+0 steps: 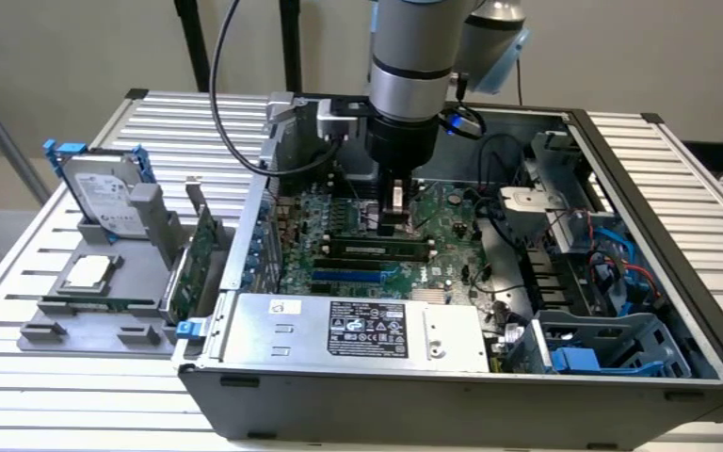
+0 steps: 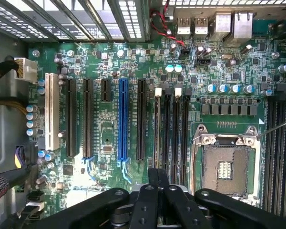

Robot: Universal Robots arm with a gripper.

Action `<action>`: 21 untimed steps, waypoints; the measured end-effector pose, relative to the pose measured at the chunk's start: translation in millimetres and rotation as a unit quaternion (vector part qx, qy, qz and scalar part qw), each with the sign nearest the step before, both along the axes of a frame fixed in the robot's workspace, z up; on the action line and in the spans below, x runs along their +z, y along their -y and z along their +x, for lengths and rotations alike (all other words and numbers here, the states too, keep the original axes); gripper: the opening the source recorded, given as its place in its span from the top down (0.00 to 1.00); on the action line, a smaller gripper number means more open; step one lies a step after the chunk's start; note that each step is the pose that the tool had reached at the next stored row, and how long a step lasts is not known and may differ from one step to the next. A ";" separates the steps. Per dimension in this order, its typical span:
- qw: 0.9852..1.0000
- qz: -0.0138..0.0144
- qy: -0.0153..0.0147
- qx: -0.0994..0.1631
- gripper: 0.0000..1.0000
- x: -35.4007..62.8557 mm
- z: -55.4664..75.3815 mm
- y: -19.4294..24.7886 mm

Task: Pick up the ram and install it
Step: 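Press down the ram until it locks into place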

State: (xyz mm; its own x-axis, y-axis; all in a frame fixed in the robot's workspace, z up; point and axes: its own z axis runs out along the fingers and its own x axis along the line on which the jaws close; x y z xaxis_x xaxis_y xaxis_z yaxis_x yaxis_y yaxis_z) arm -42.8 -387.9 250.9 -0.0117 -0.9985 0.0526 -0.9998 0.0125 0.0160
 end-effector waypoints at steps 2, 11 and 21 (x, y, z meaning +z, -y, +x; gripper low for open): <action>1.000 0.000 0.000 0.000 1.00 0.0 0.0 0.0; 1.000 0.000 0.000 0.000 1.00 0.0 0.0 0.0; 1.000 0.000 0.001 0.000 1.00 -0.1 -0.1 0.0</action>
